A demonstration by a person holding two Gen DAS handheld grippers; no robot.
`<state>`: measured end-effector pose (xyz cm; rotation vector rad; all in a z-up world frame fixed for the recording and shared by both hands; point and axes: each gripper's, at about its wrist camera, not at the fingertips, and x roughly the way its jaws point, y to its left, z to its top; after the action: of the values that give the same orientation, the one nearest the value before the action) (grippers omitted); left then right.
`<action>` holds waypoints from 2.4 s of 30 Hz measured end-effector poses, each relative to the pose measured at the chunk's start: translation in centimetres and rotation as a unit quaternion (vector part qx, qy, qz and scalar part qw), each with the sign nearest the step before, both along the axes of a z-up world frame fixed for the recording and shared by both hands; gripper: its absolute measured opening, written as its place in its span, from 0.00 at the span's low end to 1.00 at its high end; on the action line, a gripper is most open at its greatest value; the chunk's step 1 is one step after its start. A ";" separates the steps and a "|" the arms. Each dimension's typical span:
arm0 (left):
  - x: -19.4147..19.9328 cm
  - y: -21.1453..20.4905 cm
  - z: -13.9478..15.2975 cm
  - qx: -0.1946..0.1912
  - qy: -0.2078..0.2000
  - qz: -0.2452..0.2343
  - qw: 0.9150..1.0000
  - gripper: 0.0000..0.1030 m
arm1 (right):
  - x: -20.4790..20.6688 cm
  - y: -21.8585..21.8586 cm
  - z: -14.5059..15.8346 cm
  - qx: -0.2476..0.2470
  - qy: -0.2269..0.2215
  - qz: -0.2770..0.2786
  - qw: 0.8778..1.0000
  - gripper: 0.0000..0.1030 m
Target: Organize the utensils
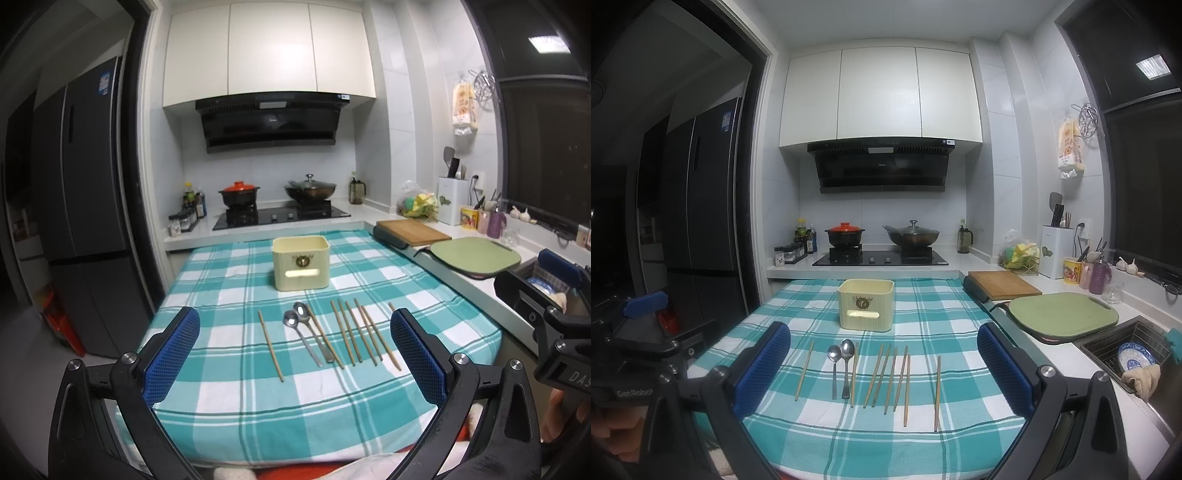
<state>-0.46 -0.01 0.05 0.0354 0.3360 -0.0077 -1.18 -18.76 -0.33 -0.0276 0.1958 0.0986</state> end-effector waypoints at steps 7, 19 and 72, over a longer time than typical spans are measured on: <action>0.0 -0.3 0.0 0.004 0.001 -0.001 1.000 1.00 | 0.1 0.0 0.0 0.001 0.000 -0.001 1.000 1.00; 0.2 -0.4 0.1 0.005 0.003 0.002 1.000 1.00 | 0.3 0.0 -0.3 0.003 0.001 0.000 1.000 1.00; 3.5 -0.9 -0.6 0.005 0.038 0.008 0.999 1.00 | 3.6 -0.8 -0.6 0.000 0.038 0.008 0.999 1.00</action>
<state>3.01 -0.89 -0.51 0.0429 0.4130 0.0085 2.43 -19.56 -0.97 -0.0257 0.2713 0.1152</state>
